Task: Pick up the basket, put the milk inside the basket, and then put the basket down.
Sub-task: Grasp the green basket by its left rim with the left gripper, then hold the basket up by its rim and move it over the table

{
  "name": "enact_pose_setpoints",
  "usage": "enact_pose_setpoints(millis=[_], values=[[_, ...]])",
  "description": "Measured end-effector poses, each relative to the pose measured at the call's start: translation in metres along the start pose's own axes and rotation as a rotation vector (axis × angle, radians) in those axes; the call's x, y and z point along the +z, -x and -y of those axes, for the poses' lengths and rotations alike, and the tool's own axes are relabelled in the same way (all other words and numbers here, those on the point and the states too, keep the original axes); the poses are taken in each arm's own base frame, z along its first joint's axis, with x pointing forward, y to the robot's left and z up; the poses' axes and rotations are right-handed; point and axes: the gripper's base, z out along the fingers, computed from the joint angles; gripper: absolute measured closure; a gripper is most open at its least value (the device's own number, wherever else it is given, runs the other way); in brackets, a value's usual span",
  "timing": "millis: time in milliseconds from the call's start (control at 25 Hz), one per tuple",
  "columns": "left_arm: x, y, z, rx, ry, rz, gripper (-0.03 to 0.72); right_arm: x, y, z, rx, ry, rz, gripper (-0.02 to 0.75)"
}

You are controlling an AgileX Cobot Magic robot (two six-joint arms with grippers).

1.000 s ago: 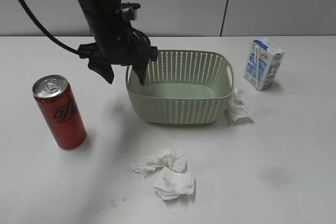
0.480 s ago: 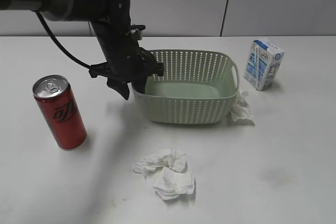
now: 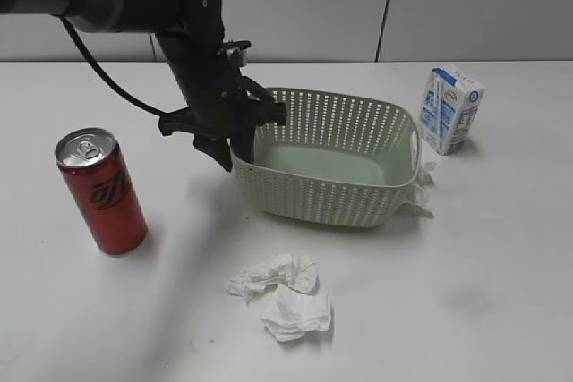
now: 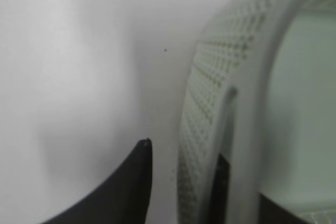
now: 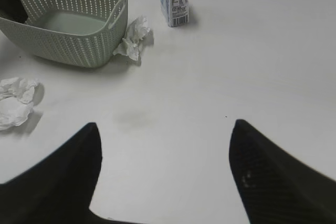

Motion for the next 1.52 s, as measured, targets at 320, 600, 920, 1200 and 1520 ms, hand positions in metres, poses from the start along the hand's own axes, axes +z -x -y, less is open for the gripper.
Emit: enact_pose_setpoints(millis=[320,600,920,1200,1520], values=[[-0.06,0.0,-0.003,-0.012,-0.01,0.069,0.472,0.0,0.0,0.0,0.0,0.0,0.0,0.166],[-0.106,0.0,-0.013,-0.038,-0.037,0.144,0.472,0.0,0.0,0.0,0.0,0.0,0.0,0.166],[-0.131,-0.001,-0.032,-0.111,-0.066,0.114,0.472,0.0,0.0,0.0,0.0,0.0,0.0,0.166],[-0.132,-0.004,-0.021,-0.133,-0.195,0.077,0.472,0.0,0.0,0.0,0.0,0.0,0.0,0.166],[-0.116,-0.034,-0.028,-0.215,-0.21,0.111,0.472,0.0,0.0,0.0,0.0,-0.001,0.0,0.166]])
